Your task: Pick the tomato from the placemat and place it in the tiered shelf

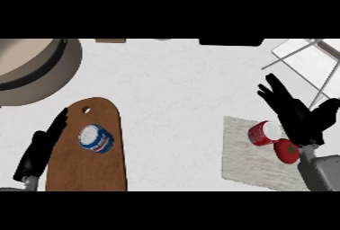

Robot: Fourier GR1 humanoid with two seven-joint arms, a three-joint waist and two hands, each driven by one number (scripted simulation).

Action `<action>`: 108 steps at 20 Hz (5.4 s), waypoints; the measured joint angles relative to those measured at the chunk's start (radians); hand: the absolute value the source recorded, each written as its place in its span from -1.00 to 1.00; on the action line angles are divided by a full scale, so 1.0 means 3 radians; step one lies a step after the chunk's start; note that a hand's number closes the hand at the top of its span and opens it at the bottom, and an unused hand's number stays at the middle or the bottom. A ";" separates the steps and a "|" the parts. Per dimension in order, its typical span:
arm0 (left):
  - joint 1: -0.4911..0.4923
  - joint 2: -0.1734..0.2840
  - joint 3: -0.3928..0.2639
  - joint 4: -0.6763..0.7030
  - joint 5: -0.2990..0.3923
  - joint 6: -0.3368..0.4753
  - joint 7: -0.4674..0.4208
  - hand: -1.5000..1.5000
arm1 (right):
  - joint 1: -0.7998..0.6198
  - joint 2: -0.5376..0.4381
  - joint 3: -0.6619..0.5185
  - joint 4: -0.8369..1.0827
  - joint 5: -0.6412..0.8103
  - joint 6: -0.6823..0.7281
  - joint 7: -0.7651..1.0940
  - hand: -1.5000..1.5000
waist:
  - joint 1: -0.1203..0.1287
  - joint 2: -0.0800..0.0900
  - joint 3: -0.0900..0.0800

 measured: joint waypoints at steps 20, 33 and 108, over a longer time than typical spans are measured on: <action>-0.0773 -0.0464 0.0322 -0.0396 0.0596 -0.0036 0.0147 0.00 | -0.0661 -0.1145 -0.0713 0.1463 -0.0644 0.3139 -0.1190 -1.00 | -0.0014 0.0012 0.0033; -0.0781 -0.0466 0.0393 -0.0374 0.0603 -0.0025 0.0197 0.00 | -0.0787 -0.1975 -0.0227 -0.0028 0.1332 0.2852 -0.1264 -1.00 | -0.0091 -0.0029 0.0030; -0.0803 -0.0907 0.0966 -0.0403 0.0104 -0.0508 0.0348 0.00 | 0.0674 0.0547 0.0329 -0.0130 0.5623 0.1176 -0.1245 1.00 | -0.0147 -0.0074 -0.0053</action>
